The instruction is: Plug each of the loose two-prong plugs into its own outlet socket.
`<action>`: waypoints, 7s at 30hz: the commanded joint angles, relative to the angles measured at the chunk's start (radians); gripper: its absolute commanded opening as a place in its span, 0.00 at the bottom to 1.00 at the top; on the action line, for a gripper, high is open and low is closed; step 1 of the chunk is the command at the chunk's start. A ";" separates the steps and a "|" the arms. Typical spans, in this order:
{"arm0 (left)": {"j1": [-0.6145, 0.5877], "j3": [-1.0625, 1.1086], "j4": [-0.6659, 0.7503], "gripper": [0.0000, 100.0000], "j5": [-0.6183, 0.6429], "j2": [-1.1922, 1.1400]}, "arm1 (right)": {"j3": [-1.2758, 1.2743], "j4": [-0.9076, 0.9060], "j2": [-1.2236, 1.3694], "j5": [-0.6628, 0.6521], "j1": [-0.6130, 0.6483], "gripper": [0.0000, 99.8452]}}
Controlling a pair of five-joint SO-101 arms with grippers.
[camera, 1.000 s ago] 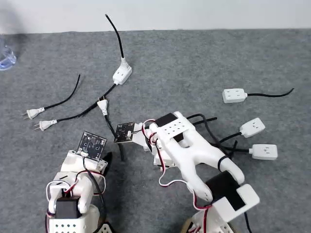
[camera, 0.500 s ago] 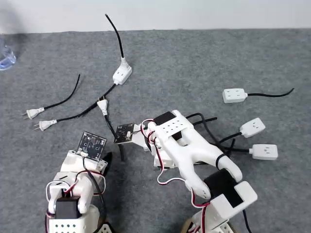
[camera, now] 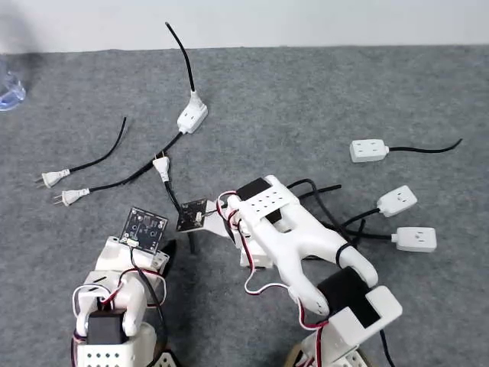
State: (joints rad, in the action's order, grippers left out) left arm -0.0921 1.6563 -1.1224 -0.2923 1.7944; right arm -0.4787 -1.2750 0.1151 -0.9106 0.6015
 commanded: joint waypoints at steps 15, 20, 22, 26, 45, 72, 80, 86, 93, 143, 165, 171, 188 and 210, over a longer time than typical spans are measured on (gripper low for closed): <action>0.008 -0.002 0.031 0.24 -0.008 0.011 | 0.097 -0.094 0.002 0.034 0.022 0.17; 0.008 -0.002 0.031 0.24 -0.008 0.011 | 0.095 -0.116 -0.070 0.043 0.021 0.17; 0.008 -0.002 0.031 0.24 -0.008 0.011 | 0.095 -0.156 -0.130 0.044 0.022 0.17; 0.008 -0.002 0.031 0.24 -0.008 0.011 | 0.055 -0.214 -0.245 0.046 0.038 0.16; 0.008 -0.002 0.031 0.24 -0.008 0.011 | -0.196 0.127 -0.226 -0.011 0.007 0.01; 0.008 -0.001 0.040 0.24 -0.008 0.011 | -0.098 0.185 -0.142 -0.003 -0.021 0.01; 0.008 0.005 0.043 0.24 -0.008 0.011 | -0.083 0.194 -0.160 0.037 -0.044 0.01; 0.008 0.005 0.043 0.24 -0.008 0.011 | -0.083 0.196 -0.197 0.037 -0.048 0.01; 0.008 0.005 0.043 0.24 -0.008 0.011 | -0.080 0.209 -0.160 0.037 -0.051 0.01; 0.008 0.007 0.043 0.24 -0.008 0.011 | -0.150 0.151 -0.130 0.081 0.079 0.15; 0.008 0.007 0.044 0.24 -0.008 0.011 | -0.144 0.153 -0.133 -0.058 0.027 0.01; 0.008 0.007 0.044 0.24 -0.008 0.011 | -0.140 0.194 -0.142 -0.025 -0.048 0.01; 0.018 0.028 0.350 0.24 0.043 0.003 | 0.265 -0.177 -0.400 0.427 -0.136 0.01; 0.249 -0.166 0.215 0.24 0.311 0.011 | 0.571 -0.429 -0.278 0.436 0.079 0.01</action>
State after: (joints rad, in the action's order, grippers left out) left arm 0.1427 1.5535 -0.9030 -0.0008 1.7944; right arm 0.0384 -1.7384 -0.1688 -0.4626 0.6552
